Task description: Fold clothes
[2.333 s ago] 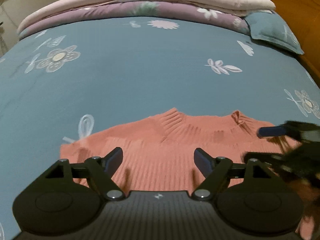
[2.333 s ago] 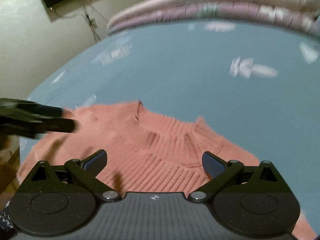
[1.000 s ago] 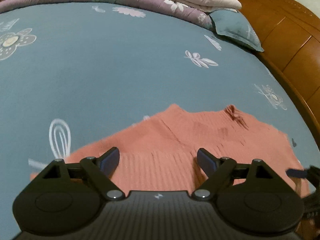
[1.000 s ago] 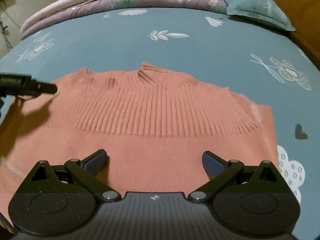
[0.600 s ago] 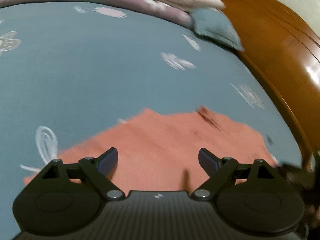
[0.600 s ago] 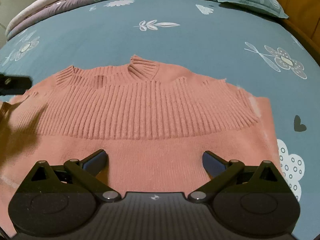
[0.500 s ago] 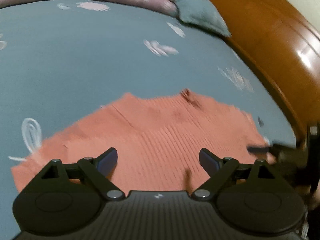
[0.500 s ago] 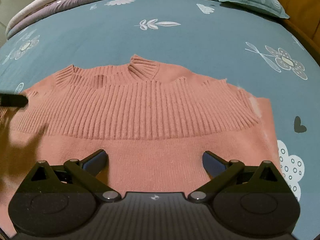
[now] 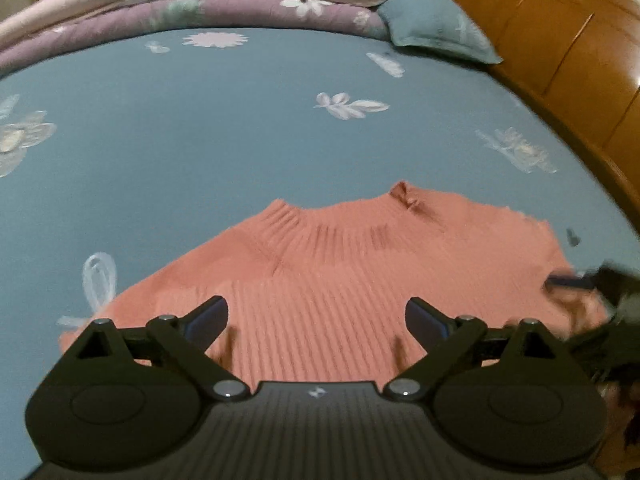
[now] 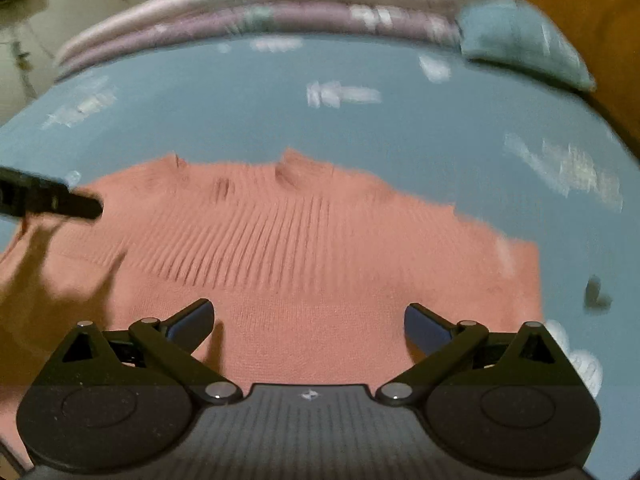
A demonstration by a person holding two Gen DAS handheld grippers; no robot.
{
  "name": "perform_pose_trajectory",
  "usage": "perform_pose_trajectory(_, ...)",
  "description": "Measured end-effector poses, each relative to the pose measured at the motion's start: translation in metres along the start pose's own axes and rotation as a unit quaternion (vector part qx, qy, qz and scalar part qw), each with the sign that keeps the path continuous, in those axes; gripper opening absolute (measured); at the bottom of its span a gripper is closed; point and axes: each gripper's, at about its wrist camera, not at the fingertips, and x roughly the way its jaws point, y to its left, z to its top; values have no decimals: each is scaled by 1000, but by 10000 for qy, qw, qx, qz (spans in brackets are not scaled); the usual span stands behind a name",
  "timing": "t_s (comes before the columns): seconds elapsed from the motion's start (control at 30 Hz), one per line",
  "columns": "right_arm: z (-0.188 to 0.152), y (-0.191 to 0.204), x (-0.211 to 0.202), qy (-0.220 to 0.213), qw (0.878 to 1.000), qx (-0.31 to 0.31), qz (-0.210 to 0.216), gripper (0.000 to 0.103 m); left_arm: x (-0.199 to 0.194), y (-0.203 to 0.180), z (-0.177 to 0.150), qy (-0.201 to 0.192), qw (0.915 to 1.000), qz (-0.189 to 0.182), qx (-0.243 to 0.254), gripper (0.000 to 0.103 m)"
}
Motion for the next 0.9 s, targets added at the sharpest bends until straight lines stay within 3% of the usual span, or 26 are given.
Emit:
perform_pose_trajectory(0.13,12,-45,4,-153,9996,159,-177,103,-14,-10,-19,67,9985,315,-440,96)
perform_pose_trajectory(0.3,19,-85,40,225,9979,543,268,103,-21,-28,-34,50,9946,612,-834,96)
perform_pose_trajectory(0.6,30,-97,61,267,9970,402,603,103,-25,-58,-39,84,9917,943,-868,96)
perform_pose_trajectory(0.83,24,-100,56,187,9968,416,655,103,-5,-57,-48,257,9908,856,-1019,96)
perform_pose_trajectory(0.9,23,-102,53,184,9968,412,661,103,6,-51,-56,389,9878,1038,-1096,96)
